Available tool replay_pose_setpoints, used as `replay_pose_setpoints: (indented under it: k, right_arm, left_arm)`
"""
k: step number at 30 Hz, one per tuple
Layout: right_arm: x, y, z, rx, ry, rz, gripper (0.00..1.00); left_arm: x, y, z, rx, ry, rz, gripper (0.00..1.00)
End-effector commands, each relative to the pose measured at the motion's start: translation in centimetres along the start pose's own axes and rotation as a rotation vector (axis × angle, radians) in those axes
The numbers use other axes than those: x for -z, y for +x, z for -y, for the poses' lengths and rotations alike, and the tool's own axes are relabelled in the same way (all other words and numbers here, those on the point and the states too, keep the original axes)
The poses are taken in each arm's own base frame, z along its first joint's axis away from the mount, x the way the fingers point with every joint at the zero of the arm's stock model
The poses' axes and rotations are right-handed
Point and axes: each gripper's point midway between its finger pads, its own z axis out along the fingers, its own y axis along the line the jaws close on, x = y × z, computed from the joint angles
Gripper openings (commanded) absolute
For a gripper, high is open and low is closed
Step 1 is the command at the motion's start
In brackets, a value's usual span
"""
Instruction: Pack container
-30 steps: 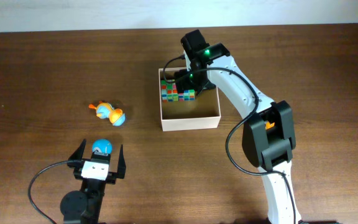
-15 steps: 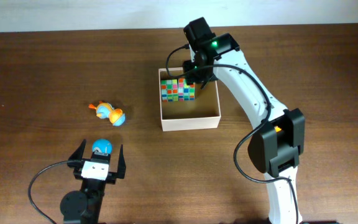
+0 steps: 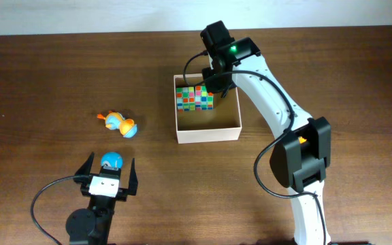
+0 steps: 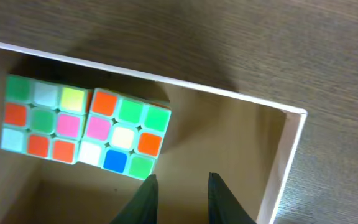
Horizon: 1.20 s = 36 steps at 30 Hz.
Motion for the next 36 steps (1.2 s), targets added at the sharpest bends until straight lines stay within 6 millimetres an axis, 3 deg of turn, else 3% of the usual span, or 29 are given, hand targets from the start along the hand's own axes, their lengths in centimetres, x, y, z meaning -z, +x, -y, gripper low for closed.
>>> replay_pose_setpoints:
  k: [1, 13, 29, 36]
  right_arm:
    - [-2.0, 0.8, 0.1, 0.018, 0.025, -0.039, 0.21]
    - [-4.7, 1.5, 0.0, 0.022, 0.033, -0.081, 0.22]
    - [-5.4, 0.6, 1.3, 0.022, 0.115, -0.040, 0.20]
    - [-7.2, 1.3, 1.3, 0.025, 0.119, -0.073, 0.20]
  left_arm:
    - [0.0, 0.1, -0.2, -0.011, -0.014, 0.001, 0.99]
    - [0.0, 0.1, -0.2, -0.011, -0.014, 0.001, 0.99]
    - [0.0, 0.1, -0.2, -0.011, -0.014, 0.001, 0.99]
    - [0.0, 0.1, -0.2, -0.011, -0.014, 0.001, 0.99]
